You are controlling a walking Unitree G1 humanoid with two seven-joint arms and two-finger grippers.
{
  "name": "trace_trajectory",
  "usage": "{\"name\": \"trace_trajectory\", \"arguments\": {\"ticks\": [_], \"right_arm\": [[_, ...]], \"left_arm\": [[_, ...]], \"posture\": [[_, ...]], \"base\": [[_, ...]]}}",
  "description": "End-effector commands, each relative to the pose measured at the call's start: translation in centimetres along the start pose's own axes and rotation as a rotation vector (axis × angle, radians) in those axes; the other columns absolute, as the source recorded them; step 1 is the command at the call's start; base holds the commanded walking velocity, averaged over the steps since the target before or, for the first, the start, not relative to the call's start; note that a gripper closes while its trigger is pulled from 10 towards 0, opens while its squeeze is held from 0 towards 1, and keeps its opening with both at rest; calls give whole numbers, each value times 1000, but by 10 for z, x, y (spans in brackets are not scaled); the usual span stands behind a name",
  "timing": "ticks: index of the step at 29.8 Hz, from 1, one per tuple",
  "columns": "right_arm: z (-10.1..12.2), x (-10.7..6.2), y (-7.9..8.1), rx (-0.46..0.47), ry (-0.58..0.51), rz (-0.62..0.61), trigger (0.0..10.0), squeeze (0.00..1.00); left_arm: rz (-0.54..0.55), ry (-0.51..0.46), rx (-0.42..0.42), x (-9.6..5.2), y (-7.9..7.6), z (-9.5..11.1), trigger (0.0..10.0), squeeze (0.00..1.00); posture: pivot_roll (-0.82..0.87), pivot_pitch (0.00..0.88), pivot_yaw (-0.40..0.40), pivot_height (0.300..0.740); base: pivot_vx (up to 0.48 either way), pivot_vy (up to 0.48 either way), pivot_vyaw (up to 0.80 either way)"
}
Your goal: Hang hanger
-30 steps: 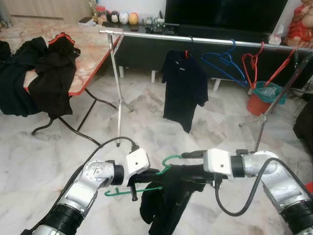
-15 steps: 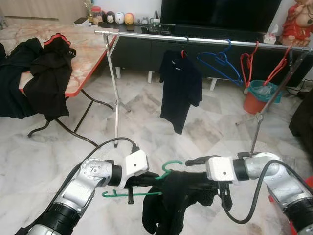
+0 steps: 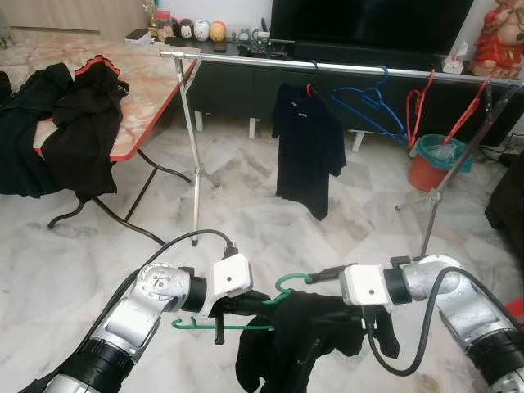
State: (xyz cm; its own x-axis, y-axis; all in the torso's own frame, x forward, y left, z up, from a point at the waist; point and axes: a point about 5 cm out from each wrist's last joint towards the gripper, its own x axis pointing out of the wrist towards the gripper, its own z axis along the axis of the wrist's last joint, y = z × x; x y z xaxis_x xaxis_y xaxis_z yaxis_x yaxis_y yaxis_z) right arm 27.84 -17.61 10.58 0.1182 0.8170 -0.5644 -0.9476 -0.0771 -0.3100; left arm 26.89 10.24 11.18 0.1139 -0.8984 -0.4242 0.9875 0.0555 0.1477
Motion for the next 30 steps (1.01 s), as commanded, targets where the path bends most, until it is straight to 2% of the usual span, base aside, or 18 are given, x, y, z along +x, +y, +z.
{"name": "trace_trajectory", "arguments": {"ticks": [1, 4, 7, 8, 9, 18, 30], "right_arm": [[-3, 1, 4, 21, 3, 36, 10000, 0], [-10, 3, 9, 24, 48, 63, 10000, 0], [-13, 4, 11, 28, 48, 79, 10000, 0], [-12, 5, 11, 32, 41, 76, 9608, 0], [-11, 5, 9, 36, 33, 65, 0, 0], [-10, 4, 3, 65, 13, 29, 0, 0], [-9, 10, 4, 80, -13, 43, 0, 0]], "left_arm": [[-15, -44, 32, 1, 2, 13, 10000, 0], [-5, -45, 40, 2, 3, 14, 10000, 0], [-12, -51, 38, 2, 2, 16, 10000, 0], [-16, -56, 38, 2, 1, 17, 10000, 0], [-16, -57, 38, 2, 2, 18, 10000, 0], [-9, -62, 33, 1, 2, 19, 10000, 0], [-10, -65, 35, 0, 2, 20, 10000, 0]], "posture": [[25, 0, -59, 740], [27, 0, -59, 740], [32, 0, -61, 740], [32, 0, -61, 740], [31, 0, -59, 740], [31, 0, -59, 740], [35, 0, -56, 740]], "base": [[0, 0, 0], [0, 0, 0], [0, 0, 0], [0, 0, 0], [0, 0, 0], [0, 0, 0], [0, 0, 0]]}}
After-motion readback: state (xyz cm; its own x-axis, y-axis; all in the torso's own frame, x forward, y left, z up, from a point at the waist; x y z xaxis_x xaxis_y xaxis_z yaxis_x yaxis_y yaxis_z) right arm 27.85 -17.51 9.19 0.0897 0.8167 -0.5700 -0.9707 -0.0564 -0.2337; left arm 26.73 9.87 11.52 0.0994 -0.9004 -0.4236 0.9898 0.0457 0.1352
